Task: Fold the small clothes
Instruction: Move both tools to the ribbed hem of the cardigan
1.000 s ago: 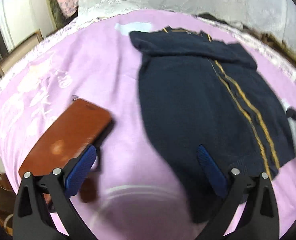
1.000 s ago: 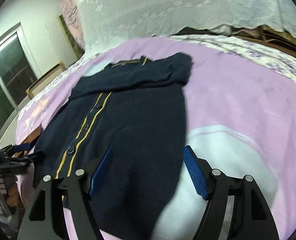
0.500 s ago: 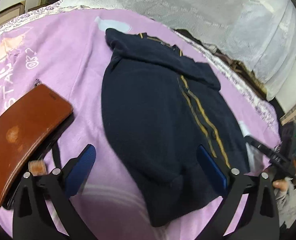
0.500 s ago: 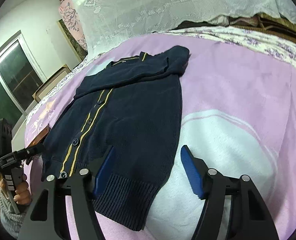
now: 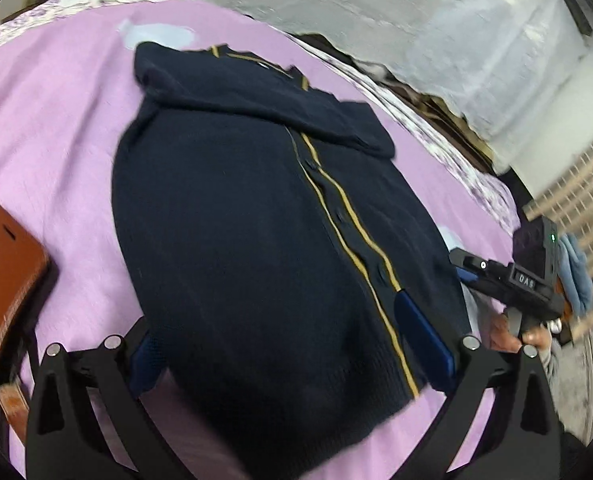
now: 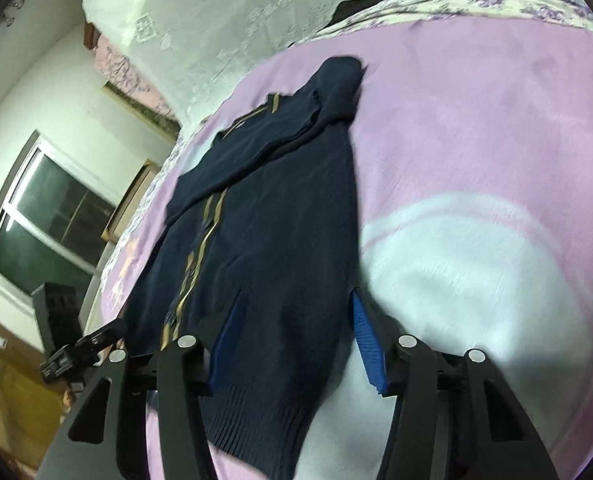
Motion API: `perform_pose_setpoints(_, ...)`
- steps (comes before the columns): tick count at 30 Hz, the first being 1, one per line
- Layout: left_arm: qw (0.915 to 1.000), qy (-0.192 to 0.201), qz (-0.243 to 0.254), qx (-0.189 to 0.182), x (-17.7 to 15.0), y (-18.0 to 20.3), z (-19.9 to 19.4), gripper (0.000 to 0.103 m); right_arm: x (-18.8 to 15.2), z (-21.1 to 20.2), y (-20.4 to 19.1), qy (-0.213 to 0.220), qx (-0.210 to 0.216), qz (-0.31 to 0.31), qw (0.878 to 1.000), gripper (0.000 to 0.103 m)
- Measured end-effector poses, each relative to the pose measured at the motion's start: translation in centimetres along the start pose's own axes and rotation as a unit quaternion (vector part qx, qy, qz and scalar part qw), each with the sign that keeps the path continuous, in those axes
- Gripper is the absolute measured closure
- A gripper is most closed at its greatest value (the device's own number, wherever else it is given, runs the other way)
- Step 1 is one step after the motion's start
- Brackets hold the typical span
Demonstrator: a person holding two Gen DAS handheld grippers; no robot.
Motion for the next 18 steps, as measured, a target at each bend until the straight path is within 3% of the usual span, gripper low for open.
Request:
perform_pose_setpoints(5,0.9998,0.005,0.016,-0.014,-1.4,0.2,-0.8,0.005,-1.0,0.6,-1.4,-0.011,-0.005,-0.03,0.999,0.049)
perform_pose_setpoints(10,0.9996,0.021,-0.017,-0.009,-0.3,-0.3,-0.3,0.007,-1.2,0.8,-1.3,-0.014,-0.009,-0.03,0.999,0.068)
perform_pose_setpoints(12,0.9997,0.023,0.002,0.002,-0.9,0.1,-0.6,0.014,-1.5,0.8,-1.4,-0.017,-0.01,-0.038,0.999,0.069)
perform_pose_setpoints(18,0.9992,0.016,0.034,-0.015,-2.0,0.7,-0.8,0.02,-2.0,0.8,-1.8,-0.021,-0.008,-0.055,0.998,0.069)
Point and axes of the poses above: each gripper's, at about its wrist camera, not at the fingertips, and z roughly the way its jaws point, y to its right, x to its top, the point moved 8 cm from there along z, roughly the way its jaws point, and after that the axes turned 2 degrees about -z, right-handed, at the moved point
